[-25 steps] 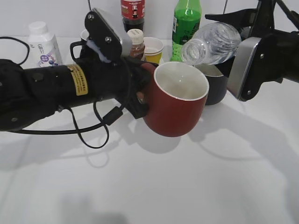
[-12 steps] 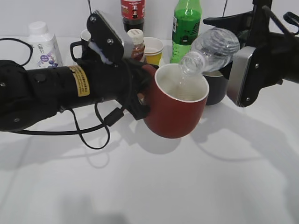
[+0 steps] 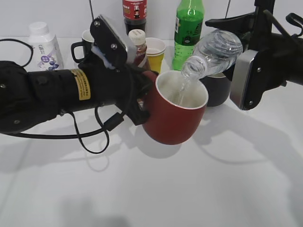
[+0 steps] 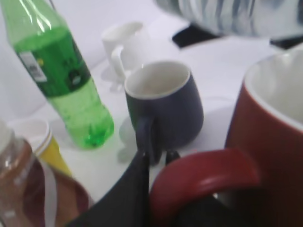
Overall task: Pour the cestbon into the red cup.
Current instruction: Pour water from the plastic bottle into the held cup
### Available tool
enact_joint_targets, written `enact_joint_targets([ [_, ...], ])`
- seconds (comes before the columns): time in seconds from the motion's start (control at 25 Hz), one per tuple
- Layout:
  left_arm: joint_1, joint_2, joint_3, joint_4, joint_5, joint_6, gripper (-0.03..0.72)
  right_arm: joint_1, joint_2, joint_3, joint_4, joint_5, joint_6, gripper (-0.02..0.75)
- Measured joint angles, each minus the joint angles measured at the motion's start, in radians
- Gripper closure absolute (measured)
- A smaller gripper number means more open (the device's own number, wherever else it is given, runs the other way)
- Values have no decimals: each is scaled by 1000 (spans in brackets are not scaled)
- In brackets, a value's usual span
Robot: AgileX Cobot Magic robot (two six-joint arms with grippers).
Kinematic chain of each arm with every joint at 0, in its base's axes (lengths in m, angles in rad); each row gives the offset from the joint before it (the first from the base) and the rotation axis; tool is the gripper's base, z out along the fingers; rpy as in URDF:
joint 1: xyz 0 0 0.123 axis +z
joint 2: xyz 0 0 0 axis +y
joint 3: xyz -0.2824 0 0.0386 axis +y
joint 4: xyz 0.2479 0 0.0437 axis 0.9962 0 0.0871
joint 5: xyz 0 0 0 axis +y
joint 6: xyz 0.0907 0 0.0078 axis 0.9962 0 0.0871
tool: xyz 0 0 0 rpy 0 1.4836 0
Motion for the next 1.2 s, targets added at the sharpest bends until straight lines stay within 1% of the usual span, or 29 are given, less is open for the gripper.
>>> enact_joint_targets([
  [0.2,0,0,0,5,2,0,620,0,0,0,0,2,-4,264],
  [0.4,0,0,0,34,2,0,620,0,0,0,0,19,-30,264],
  [1.2,0,0,0,41,2,0,620,0,0,0,0,33,-58,264],
])
